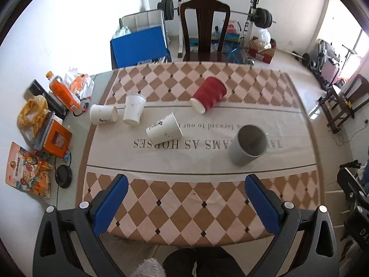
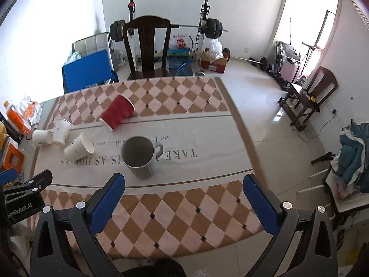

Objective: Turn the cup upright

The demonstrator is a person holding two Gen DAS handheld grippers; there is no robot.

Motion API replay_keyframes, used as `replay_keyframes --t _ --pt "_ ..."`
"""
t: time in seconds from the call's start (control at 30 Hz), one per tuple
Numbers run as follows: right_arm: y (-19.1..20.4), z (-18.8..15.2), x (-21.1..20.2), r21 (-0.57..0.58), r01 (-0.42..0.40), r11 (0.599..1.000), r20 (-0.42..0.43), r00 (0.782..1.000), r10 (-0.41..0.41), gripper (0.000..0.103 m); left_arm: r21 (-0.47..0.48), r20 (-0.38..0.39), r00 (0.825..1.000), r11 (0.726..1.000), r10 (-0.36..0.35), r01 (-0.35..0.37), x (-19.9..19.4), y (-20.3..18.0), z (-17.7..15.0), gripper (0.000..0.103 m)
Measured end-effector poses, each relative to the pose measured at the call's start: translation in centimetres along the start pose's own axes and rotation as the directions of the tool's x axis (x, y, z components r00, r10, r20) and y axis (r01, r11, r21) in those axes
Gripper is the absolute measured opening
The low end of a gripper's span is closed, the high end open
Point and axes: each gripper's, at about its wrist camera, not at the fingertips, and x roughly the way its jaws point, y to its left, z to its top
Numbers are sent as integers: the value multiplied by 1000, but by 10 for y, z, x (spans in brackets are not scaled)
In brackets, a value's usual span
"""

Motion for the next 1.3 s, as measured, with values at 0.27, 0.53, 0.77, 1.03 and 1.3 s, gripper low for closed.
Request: replay_keyframes --t 0.27,0.53,0.77,1.03,1.3 --pt "-15 12 -62 38 -13 999 -16 1000 14 103 9 52 999 1000 12 -12 -56 1 3 103" --pt "-12 15 -100 32 -44 999 -15 999 44 103 26 64 998 1000 -2 0 -86 -1 0 103" --pt "-10 17 -120 23 -44 999 2 999 44 103 27 68 998 1000 -8 6 -93 -2 -3 103" --pt "-8 19 -123 19 -41 999 4 999 41 103 36 72 997 999 6 -8 -97 -4 -4 103" --pt "-8 19 -123 17 -48 999 -2 999 48 103 39 72 997 999 6 -9 -100 -4 -3 103"
